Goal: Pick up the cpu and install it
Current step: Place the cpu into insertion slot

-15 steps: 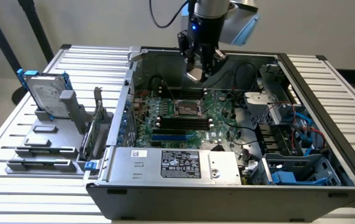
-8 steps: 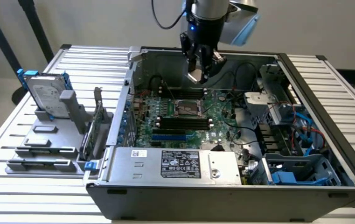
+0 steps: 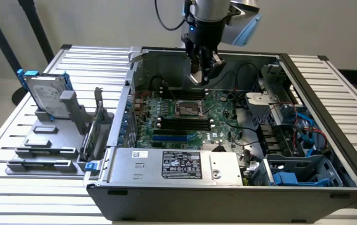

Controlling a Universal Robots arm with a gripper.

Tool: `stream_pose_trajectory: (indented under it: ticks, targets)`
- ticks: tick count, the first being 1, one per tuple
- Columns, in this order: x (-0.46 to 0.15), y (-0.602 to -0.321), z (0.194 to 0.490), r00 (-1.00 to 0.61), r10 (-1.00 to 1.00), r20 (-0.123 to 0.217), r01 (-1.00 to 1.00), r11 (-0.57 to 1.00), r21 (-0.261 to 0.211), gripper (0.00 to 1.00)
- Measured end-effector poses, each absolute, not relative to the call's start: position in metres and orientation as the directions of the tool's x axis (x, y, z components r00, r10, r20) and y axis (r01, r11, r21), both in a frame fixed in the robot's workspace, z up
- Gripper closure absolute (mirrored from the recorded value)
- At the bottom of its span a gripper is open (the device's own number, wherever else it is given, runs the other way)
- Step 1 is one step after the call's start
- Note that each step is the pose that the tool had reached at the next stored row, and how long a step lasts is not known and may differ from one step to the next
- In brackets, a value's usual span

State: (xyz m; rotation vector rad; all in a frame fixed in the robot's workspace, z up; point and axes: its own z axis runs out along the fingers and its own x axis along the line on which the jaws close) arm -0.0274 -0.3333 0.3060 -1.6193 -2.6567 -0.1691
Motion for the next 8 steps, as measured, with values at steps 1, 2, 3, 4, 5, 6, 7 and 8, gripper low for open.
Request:
stream_pose_trajectory:
  ticks: [1,2,3,4,5,6,7,8]
  targets:
    - [-0.0274,-0.3333,0.3055,-0.445,0.892,0.078,0.895,0.440,0.079,0.45]
    - [-0.0274,-0.3333,0.3051,-0.431,0.899,0.079,0.902,0.425,0.079,0.45]
    - [-0.0274,-0.3333,0.3046,-0.417,0.906,0.079,0.908,0.411,0.078,0.45]
    - [-0.0274,-0.3333,0.3042,-0.402,0.912,0.079,0.915,0.397,0.078,0.45]
    - [-0.0274,-0.3333,0.3038,-0.388,0.918,0.079,0.921,0.382,0.077,0.45]
    - [-0.0274,-0.3333,0.3033,-0.373,0.924,0.079,0.927,0.367,0.077,0.45]
    - [-0.0274,-0.3333,0.3029,-0.358,0.930,0.079,0.933,0.353,0.077,0.45]
    - [-0.0274,-0.3333,0.3024,-0.343,0.936,0.079,0.938,0.338,0.076,0.45]
